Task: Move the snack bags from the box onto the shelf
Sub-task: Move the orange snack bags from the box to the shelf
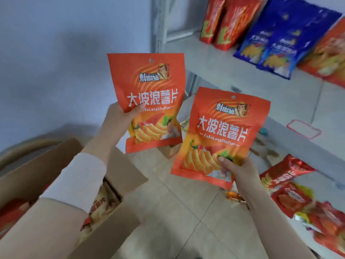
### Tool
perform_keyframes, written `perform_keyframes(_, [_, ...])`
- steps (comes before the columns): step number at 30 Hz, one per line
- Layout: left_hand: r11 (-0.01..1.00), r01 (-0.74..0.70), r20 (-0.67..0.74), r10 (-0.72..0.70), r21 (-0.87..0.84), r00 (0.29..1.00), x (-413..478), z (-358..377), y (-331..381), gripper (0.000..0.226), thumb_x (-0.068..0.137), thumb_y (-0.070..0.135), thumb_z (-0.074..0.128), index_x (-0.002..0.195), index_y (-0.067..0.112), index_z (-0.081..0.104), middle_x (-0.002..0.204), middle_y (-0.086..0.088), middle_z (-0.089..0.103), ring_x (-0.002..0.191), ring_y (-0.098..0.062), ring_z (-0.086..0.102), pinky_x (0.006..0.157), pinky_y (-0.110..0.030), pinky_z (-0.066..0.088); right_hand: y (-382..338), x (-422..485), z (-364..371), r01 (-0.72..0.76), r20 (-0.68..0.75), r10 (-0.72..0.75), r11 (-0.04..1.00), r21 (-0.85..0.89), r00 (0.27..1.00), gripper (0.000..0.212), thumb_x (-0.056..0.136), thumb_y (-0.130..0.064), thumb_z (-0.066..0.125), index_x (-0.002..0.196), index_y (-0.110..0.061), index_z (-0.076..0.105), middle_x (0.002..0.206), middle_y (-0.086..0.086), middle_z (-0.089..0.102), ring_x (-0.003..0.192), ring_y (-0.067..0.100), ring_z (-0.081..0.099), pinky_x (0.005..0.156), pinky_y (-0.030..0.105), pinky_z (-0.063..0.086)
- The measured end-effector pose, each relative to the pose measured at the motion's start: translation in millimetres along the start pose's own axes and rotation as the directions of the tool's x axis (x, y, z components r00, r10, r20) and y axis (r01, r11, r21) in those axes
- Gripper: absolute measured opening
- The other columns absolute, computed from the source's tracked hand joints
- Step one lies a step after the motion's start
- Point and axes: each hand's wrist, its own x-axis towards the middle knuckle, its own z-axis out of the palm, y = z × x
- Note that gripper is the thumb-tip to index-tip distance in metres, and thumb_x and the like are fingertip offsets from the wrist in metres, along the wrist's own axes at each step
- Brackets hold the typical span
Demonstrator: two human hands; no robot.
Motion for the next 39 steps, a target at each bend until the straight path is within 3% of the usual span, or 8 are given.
perform_keyframes(5, [0.988,-0.116,0.242,0.137,-0.099,0.96,17,178,80,0.03,0.085,0.03,0.066,0.114,0.022,0.061,0.102,0.007,0.067,0.094,-0.01,0.064,0.086,-0.026,0.049,-27,36,-161,0.065,-0.206,-0.047,0.995,0.081,0.977,0.014,0.076,-0.012,0.072,0.083,-0.018,0.061,0.074,-0.007,0.068,0.061,0.004,0.065,0.057,0.021,0.053])
perform_keyframes(14, [0.962,-0.221,0.506,0.271,-0.158,0.819,49,423,159,0.023,0.086,0.018,0.065,0.108,0.023,0.059,0.097,0.009,0.063,0.083,0.0,0.059,0.076,-0.017,0.046,-40,118,-357,0.121,-0.454,-0.067,0.989,0.09,0.889,0.017,0.073,-0.013,0.075,0.08,-0.008,0.061,0.048,-0.009,0.063,0.044,0.004,0.059,0.058,0.026,0.046])
perform_keyframes(20, [0.954,-0.219,0.59,0.299,-0.204,0.75,108,542,185,0.026,0.087,0.016,0.063,0.11,0.025,0.055,0.096,0.017,0.062,0.088,0.001,0.06,0.076,-0.013,0.046,-54,204,-424,0.146,-0.497,-0.066,0.981,0.124,0.865,0.013,0.076,-0.004,0.072,0.079,-0.004,0.059,0.044,-0.004,0.058,0.038,0.008,0.052,0.045,0.019,0.044])
perform_keyframes(24, [0.956,-0.241,0.65,0.289,-0.165,0.703,168,620,202,0.023,0.089,0.026,0.061,0.111,0.028,0.055,0.103,0.011,0.064,0.091,-0.003,0.06,0.084,-0.023,0.045,-76,286,-460,0.16,-0.541,-0.066,0.979,0.129,0.838,0.015,0.075,-0.004,0.073,0.087,-0.008,0.063,0.072,0.012,0.064,0.065,0.029,0.061,0.065,0.036,0.055])
perform_keyframes(27, [0.97,-0.192,0.686,0.24,-0.147,0.687,210,673,210,0.018,0.091,0.027,0.058,0.108,0.027,0.055,0.094,0.016,0.063,0.081,0.004,0.058,0.072,-0.015,0.042,-86,344,-479,0.126,-0.568,-0.025,0.982,0.139,0.823,0.016,0.075,-0.008,0.074,0.087,-0.012,0.063,0.091,0.025,0.068,0.086,0.046,0.065,0.082,0.052,0.054])
perform_keyframes(30, [0.977,-0.142,0.72,0.214,-0.16,0.66,245,722,213,0.024,0.092,0.023,0.057,0.115,0.024,0.053,0.097,0.017,0.062,0.087,0.005,0.058,0.07,-0.012,0.043,-93,394,-500,0.088,-0.585,0.003,0.988,0.128,0.811,0.018,0.074,-0.007,0.074,0.089,-0.008,0.064,0.086,0.025,0.067,0.079,0.041,0.065,0.083,0.049,0.054])
perform_keyframes(35, [0.987,-0.089,0.736,0.157,-0.131,0.659,291,781,216,0.027,0.092,0.022,0.057,0.119,0.02,0.054,0.101,0.012,0.063,0.092,-0.001,0.06,0.074,-0.016,0.045,-105,462,-529,0.066,-0.581,-0.008,0.995,0.078,0.814,0.014,0.075,-0.008,0.074,0.082,-0.01,0.062,0.066,0.01,0.06,0.057,0.022,0.055,0.062,0.031,0.051])
perform_keyframes(39, [0.995,-0.086,0.74,0.101,-0.058,0.665,319,808,216,0.034,0.093,0.025,0.057,0.125,0.017,0.054,0.114,0.004,0.062,0.109,-0.015,0.059,0.094,-0.03,0.045,-104,502,-542,0.043,-0.585,-0.024,0.999,0.018,0.81,0.017,0.075,-0.014,0.076,0.073,-0.018,0.059,0.064,0.005,0.061,0.057,0.019,0.057,0.062,0.031,0.05])
